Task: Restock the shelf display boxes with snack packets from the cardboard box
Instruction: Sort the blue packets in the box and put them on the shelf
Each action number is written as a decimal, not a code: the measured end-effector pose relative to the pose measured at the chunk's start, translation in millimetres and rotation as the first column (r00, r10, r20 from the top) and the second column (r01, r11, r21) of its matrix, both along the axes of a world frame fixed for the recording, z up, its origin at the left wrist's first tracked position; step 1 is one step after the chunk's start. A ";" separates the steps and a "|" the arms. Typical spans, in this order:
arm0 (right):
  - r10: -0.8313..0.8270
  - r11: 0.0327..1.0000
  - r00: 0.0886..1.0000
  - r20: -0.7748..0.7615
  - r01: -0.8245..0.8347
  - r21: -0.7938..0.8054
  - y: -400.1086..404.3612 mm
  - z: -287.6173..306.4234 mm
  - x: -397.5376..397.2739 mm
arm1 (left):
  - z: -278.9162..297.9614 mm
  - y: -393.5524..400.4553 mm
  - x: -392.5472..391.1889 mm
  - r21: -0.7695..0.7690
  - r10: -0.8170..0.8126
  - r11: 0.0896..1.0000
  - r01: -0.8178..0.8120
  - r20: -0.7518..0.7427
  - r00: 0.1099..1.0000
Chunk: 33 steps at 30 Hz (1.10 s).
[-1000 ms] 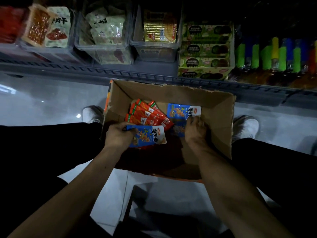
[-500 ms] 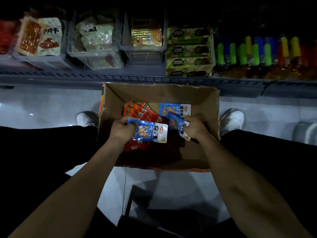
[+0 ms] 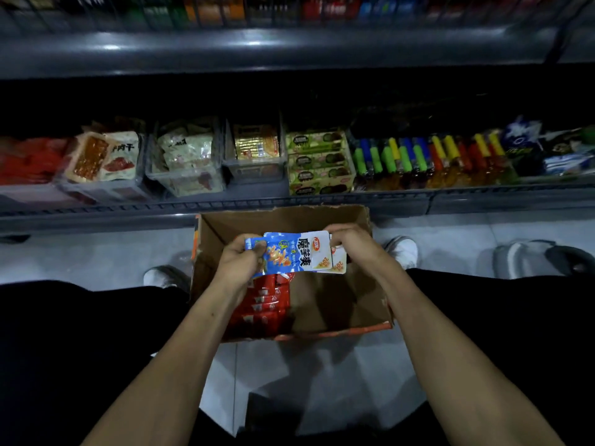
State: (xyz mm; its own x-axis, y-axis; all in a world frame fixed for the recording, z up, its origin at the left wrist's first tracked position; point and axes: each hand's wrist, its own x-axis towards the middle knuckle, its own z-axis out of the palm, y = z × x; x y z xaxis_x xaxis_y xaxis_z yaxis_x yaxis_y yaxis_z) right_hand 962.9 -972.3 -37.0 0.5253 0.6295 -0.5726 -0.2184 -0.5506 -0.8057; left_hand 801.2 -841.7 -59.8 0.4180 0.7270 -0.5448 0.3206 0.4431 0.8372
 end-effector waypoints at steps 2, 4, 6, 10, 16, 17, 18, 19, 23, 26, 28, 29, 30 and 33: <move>-0.139 0.987 0.987 -0.086 0.145 0.074 3.7 4.2 -3.7 | 10.8 -2.2 0.8 0.070 0.060 0.996 -0.062 0.032 0.998; -0.204 0.964 0.960 -0.191 0.232 0.134 5.2 10.4 -10.3 | 20.3 -3.3 1.4 0.168 0.124 0.977 -0.132 0.060 0.991; -0.181 0.946 0.950 -0.253 0.238 0.220 8.5 18.1 -19.4 | 30.1 -6.2 2.7 0.263 0.149 0.950 -0.166 0.087 0.985; -0.290 0.819 0.854 -0.432 0.455 0.350 17.8 27.0 -31.1 | 61.0 -18.7 5.5 0.412 0.148 0.898 -0.157 0.054 0.988; -0.454 0.705 0.810 -0.371 0.581 0.406 20.8 46.0 -24.0 | 92.4 -15.2 11.0 0.324 -0.218 0.927 0.187 0.063 0.974; -0.458 0.720 0.833 -0.309 0.552 0.421 20.1 49.3 -20.7 | 95.5 -12.0 13.8 0.302 -0.324 0.907 0.293 0.056 0.944; -0.451 0.746 0.861 -0.235 0.508 0.431 19.0 53.6 -17.6 | 99.1 -8.2 16.5 0.301 -0.411 0.874 0.381 0.041 0.911; -0.439 0.772 0.884 -0.158 0.461 0.438 17.9 58.4 -15.4 | 102.7 -4.3 19.3 0.317 -0.473 0.838 0.444 0.017 0.881; -0.297 0.867 0.952 0.076 0.236 0.439 15.7 84.9 -6.7 | 118.9 9.0 29.5 0.321 -0.539 0.791 0.521 -0.037 0.841; -0.144 0.935 0.964 0.225 0.058 0.349 14.8 107.5 -0.9 | 131.3 12.5 37.8 0.323 -0.529 0.806 0.496 0.017 0.848; -0.147 0.943 0.952 0.270 0.052 0.330 15.1 119.2 3.1 | 138.5 13.3 43.9 0.317 -0.529 0.810 0.493 0.035 0.848; -0.172 0.941 0.943 0.284 0.072 0.332 16.0 124.5 4.5 | 142.1 13.2 46.5 0.336 -0.543 0.797 0.502 0.035 0.839; -0.200 0.937 0.932 0.302 0.093 0.336 16.9 129.2 5.5 | 145.6 13.2 48.6 0.370 -0.560 0.775 0.512 0.028 0.828; -0.270 0.926 0.871 0.411 0.119 0.357 21.2 135.6 5.6 | 151.1 12.0 57.0 0.472 -0.570 0.720 0.509 -0.018 0.822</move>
